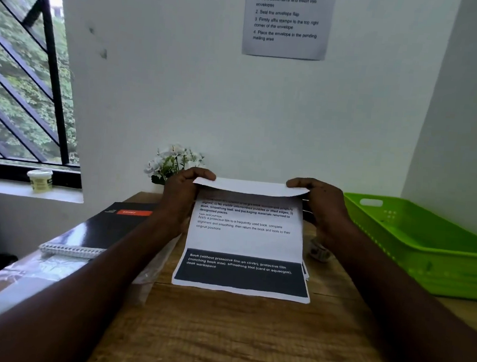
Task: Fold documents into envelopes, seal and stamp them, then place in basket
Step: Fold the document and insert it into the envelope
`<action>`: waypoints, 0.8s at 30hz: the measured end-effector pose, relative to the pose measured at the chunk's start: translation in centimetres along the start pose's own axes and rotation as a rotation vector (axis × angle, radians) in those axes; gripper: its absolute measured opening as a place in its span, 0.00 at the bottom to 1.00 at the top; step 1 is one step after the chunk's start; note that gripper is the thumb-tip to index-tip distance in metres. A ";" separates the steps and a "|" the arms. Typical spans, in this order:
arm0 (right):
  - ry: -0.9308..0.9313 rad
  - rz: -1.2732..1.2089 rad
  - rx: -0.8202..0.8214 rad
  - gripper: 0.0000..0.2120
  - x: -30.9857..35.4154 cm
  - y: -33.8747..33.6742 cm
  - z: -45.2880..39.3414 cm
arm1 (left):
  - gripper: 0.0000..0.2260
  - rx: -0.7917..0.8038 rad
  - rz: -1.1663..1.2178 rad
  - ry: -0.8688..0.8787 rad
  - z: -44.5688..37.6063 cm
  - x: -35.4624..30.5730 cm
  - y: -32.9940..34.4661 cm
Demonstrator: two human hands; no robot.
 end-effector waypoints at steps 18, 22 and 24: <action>-0.861 0.788 -0.282 0.12 5.0 3.3 4.7 | 0.04 0.214 -0.158 0.132 0.2 -1.5 1.8; -0.876 0.784 -0.106 0.12 4.2 6.0 5.2 | 0.06 0.300 -0.237 0.269 1.6 -3.6 4.0; -0.825 0.725 -0.055 0.10 3.6 6.3 5.3 | 0.05 0.313 -0.264 0.303 1.7 -3.8 4.4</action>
Point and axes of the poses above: each hand's wrist, its own z-axis away from the middle knuckle, its own y-axis out of the palm, x = y × z, the point moved 10 cm from there along -z, towards the middle knuckle, and after that the axes turned 13 degrees about y, right-handed, at the moved point
